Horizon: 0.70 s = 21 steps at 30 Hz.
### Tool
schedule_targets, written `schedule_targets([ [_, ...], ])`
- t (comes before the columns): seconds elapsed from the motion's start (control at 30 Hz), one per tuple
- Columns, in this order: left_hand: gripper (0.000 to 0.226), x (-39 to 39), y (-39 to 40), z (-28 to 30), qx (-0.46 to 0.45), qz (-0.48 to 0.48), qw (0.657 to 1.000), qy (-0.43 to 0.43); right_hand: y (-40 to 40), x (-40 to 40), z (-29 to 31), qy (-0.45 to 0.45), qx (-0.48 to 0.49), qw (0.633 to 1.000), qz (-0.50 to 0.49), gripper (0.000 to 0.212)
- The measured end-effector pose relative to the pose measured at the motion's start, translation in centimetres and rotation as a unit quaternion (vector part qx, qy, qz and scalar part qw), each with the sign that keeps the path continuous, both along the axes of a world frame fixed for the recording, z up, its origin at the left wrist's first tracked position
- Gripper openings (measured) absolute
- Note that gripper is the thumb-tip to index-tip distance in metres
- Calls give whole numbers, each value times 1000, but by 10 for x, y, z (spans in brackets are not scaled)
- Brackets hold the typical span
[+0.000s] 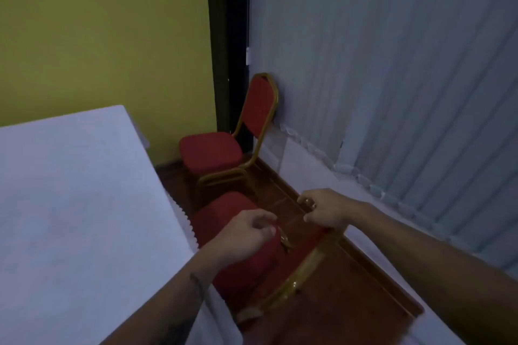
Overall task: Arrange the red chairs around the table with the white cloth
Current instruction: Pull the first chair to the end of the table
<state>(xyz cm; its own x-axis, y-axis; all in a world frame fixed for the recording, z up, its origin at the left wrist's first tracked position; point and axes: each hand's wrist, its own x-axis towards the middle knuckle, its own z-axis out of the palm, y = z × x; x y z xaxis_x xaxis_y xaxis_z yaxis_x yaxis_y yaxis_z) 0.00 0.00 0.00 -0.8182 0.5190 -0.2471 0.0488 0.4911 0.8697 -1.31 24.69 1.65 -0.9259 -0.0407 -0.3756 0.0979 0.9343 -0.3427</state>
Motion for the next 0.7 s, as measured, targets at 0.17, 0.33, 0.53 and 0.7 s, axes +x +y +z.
schedule_targets([
  [0.17,54,19,56,-19,-73,-50,996,-15,35,13,-31,31,35,999,-3,44],
  [0.33,64,30,87,-37,-155,-93,983,45,40,23,-67,217,16,976,-19,33],
  [0.53,78,35,85,-49,-203,-147,968,32,32,24,-71,288,15,957,-30,37],
  [0.7,60,13,76,-53,-198,-154,968,12,26,11,-66,259,29,965,-26,35],
])
